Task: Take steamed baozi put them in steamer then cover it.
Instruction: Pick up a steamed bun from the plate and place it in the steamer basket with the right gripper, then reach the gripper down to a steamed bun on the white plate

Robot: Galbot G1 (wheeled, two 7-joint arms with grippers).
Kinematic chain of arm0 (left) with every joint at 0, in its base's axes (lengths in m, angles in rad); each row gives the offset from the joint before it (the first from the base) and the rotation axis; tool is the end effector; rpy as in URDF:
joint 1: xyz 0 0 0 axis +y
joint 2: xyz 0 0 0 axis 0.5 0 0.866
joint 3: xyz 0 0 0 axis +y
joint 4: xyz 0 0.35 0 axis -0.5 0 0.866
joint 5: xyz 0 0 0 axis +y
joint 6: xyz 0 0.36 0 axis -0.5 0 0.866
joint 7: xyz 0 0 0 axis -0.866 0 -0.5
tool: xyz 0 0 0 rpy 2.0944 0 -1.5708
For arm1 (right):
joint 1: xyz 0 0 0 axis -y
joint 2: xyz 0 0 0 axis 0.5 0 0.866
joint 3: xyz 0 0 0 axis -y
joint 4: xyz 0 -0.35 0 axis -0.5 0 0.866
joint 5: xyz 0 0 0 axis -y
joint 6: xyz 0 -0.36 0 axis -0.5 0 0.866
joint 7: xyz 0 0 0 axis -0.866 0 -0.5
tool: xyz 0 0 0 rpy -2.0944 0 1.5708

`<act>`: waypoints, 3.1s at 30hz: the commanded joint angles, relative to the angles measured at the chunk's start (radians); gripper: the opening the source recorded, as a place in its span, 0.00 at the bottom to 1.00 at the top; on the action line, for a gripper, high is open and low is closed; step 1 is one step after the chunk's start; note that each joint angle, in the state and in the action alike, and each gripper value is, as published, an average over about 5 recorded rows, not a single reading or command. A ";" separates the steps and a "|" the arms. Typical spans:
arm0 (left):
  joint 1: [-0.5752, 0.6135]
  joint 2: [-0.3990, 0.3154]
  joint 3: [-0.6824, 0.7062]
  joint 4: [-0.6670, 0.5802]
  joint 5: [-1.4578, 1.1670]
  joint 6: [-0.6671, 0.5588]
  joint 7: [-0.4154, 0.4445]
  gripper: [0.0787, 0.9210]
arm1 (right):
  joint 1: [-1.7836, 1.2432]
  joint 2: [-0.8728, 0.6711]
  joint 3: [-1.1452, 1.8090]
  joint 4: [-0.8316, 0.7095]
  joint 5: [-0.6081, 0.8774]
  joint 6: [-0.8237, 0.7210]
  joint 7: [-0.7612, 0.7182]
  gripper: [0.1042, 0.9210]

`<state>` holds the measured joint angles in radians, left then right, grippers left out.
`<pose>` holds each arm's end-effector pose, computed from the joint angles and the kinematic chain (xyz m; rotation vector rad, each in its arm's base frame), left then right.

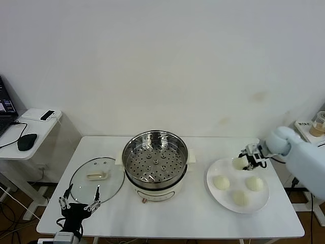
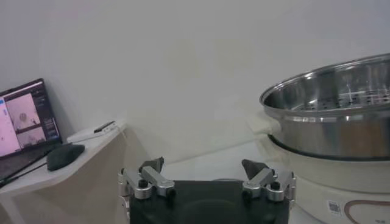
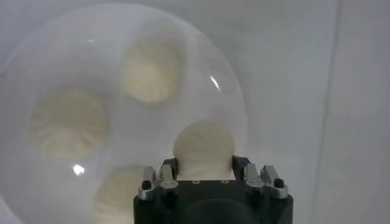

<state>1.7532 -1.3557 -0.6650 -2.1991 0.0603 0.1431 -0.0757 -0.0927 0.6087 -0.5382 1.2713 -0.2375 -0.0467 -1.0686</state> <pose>0.1374 0.0696 -0.2833 0.1081 -2.9101 -0.4790 0.5108 -0.2025 -0.1564 1.2143 -1.4876 1.5622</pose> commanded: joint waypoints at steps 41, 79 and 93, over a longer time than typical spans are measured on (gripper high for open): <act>0.018 0.044 -0.060 0.016 -0.039 0.020 0.010 0.88 | 0.508 0.766 -0.631 -0.315 0.015 0.460 0.251 0.57; 0.012 0.055 -0.064 0.007 -0.057 0.023 0.009 0.88 | 0.666 0.567 -0.669 -0.004 0.365 0.086 0.083 0.88; -0.048 0.124 -0.075 -0.002 -0.130 0.062 0.018 0.88 | 0.694 -0.089 -0.641 0.415 0.449 -0.316 0.053 0.88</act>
<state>1.7201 -1.2512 -0.7365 -2.2016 -0.0477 0.1981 -0.0580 0.5749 0.8986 -1.1826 1.4300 0.1099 -0.1253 -0.9818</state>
